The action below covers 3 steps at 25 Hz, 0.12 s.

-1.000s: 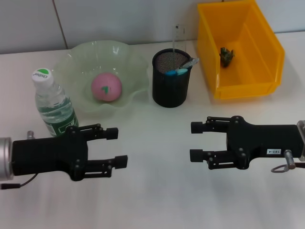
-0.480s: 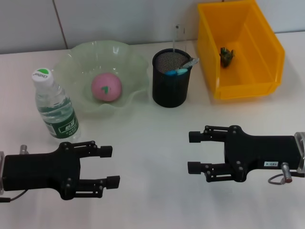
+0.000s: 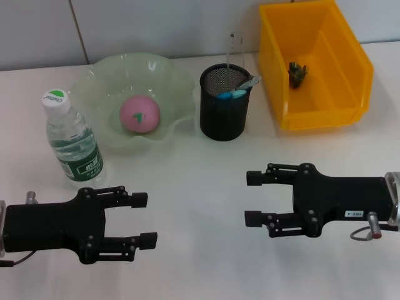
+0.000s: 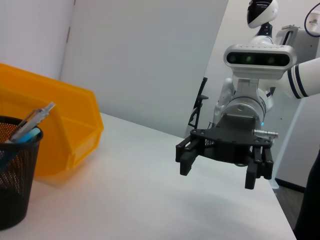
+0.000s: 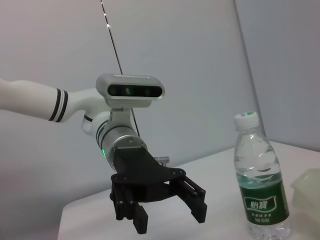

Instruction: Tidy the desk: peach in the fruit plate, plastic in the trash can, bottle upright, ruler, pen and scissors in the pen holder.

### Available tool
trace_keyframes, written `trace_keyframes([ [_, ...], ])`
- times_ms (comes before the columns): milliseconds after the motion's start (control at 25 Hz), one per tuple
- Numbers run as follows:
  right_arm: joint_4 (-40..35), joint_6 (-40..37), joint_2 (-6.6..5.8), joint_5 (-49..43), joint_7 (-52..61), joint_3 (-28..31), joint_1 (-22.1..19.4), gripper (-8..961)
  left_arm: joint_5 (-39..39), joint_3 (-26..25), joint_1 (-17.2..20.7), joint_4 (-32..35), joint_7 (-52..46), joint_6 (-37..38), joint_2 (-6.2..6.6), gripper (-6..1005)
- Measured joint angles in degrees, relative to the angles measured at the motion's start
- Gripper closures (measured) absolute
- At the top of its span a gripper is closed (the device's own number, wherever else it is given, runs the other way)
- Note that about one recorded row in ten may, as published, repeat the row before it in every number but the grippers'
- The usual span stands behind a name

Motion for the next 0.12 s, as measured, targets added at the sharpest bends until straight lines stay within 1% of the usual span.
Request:
trace_keyframes([
  [120, 0.00, 0.00, 0.12, 0.00, -0.01, 0.07, 0.14, 186, 0.00, 0.00, 0.07, -0.01, 0.01, 0.01, -0.01, 211],
])
